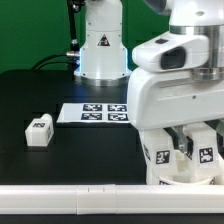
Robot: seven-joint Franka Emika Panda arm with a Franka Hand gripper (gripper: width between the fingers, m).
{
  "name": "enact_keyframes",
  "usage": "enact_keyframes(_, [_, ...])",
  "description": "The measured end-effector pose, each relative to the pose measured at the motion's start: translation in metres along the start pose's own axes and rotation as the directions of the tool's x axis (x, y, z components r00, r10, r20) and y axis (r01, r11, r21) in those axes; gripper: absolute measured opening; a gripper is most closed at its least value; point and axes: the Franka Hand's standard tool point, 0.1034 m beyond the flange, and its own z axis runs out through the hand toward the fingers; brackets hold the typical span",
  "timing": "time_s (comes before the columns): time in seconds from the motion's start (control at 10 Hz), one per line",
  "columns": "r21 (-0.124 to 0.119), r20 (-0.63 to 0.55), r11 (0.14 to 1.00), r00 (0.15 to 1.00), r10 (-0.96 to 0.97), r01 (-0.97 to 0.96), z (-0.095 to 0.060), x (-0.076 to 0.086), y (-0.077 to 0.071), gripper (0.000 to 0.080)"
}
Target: Assemble stool
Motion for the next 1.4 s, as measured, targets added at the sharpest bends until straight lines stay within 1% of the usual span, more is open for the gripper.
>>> enact_keyframes(0.1, [0.009, 0.000, 0.998, 0.998, 0.060, -0.060, -0.0003, 0.0004, 0.0008, 0.0334])
enact_keyframes(0.4, [0.010, 0.002, 0.970, 0.970, 0.243, -0.243, -0.0003, 0.0003, 0.0005, 0.0334])
enact_keyframes(0.5, [0.014, 0.005, 0.947, 0.947, 0.320, -0.320, -0.0007, 0.0004, 0.0005, 0.0334])
enact_keyframes(0.6, [0.027, 0.014, 0.864, 0.864, 0.503, -0.503, -0.0023, 0.0015, 0.0015, 0.0334])
enact_keyframes(0.7, [0.040, 0.017, 0.725, 0.726, 0.688, -0.688, -0.0015, 0.0014, 0.0012, 0.0334])
enact_keyframes(0.8, [0.063, 0.031, 0.550, 0.552, 0.833, -0.833, 0.0010, 0.0006, -0.0002, 0.0334])
enact_keyframes(0.9, [0.079, 0.054, 0.471, 0.475, 0.878, -0.879, 0.0009, 0.0011, 0.0005, 0.0334])
enact_keyframes(1.1, [0.071, 0.063, 0.377, 0.382, 0.922, -0.923, 0.0017, 0.0002, -0.0025, 0.0334])
enact_keyframes(1.2, [0.069, 0.074, 0.308, 0.313, 0.947, -0.949, 0.0018, 0.0001, -0.0037, 0.0334])
enact_keyframes(1.3, [0.068, 0.092, 0.199, 0.205, 0.974, -0.978, 0.0016, 0.0007, -0.0044, 0.0334])
enact_keyframes(1.4, [0.074, 0.122, 0.010, 0.019, 0.992, -0.997, 0.0011, 0.0030, -0.0030, 0.0334])
